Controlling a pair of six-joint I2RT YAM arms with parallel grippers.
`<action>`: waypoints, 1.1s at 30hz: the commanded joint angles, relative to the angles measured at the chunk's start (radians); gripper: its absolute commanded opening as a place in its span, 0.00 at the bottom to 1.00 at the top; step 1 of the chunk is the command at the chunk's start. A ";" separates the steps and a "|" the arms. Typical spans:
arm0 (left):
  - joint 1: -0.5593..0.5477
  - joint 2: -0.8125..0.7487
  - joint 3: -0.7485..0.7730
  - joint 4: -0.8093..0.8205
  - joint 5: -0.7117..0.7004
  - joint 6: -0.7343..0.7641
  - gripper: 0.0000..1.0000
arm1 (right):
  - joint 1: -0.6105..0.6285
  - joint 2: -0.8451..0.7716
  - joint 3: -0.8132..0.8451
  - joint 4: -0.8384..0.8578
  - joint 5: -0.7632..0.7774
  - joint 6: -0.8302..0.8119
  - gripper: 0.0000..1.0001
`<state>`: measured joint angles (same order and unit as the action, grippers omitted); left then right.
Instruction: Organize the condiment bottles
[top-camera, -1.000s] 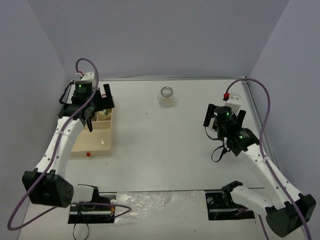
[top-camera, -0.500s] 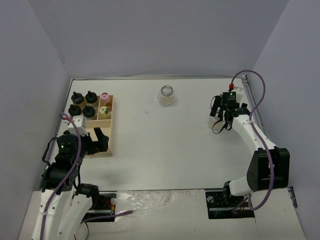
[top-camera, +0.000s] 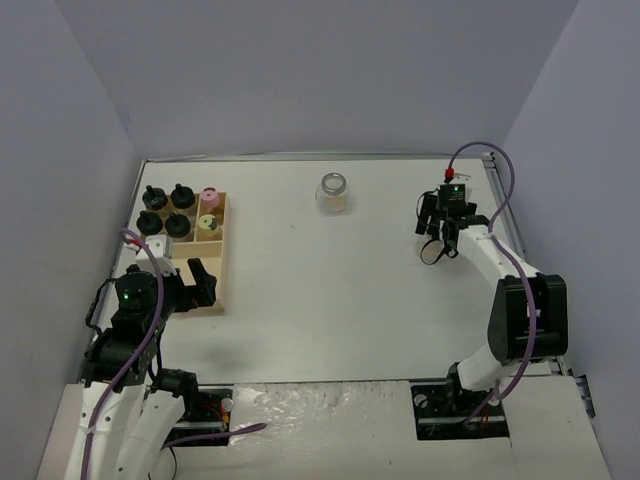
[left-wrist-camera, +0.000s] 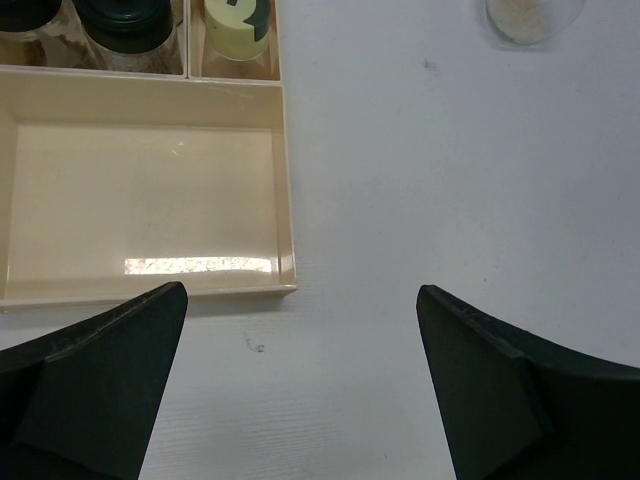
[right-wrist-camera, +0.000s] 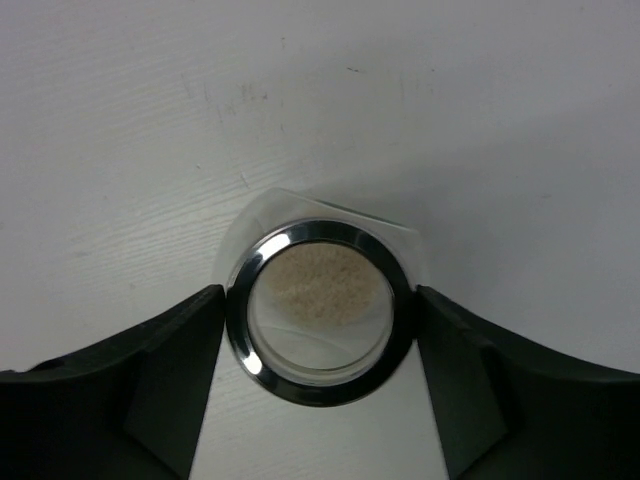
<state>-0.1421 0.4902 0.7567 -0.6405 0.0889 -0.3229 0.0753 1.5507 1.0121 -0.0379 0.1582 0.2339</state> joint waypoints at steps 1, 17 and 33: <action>-0.001 0.008 0.026 0.053 -0.008 0.004 0.97 | 0.032 -0.003 0.005 0.072 -0.057 -0.018 0.47; 0.010 0.037 0.023 0.062 0.026 0.013 0.97 | 0.707 0.013 0.112 0.103 -0.253 -0.203 0.00; 0.010 0.087 0.018 0.083 0.114 0.016 0.97 | 0.913 0.156 0.161 0.081 -0.264 -0.324 0.38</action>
<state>-0.1379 0.5419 0.7556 -0.6338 0.1494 -0.3210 0.9624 1.7153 1.1728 0.0269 -0.1217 -0.0706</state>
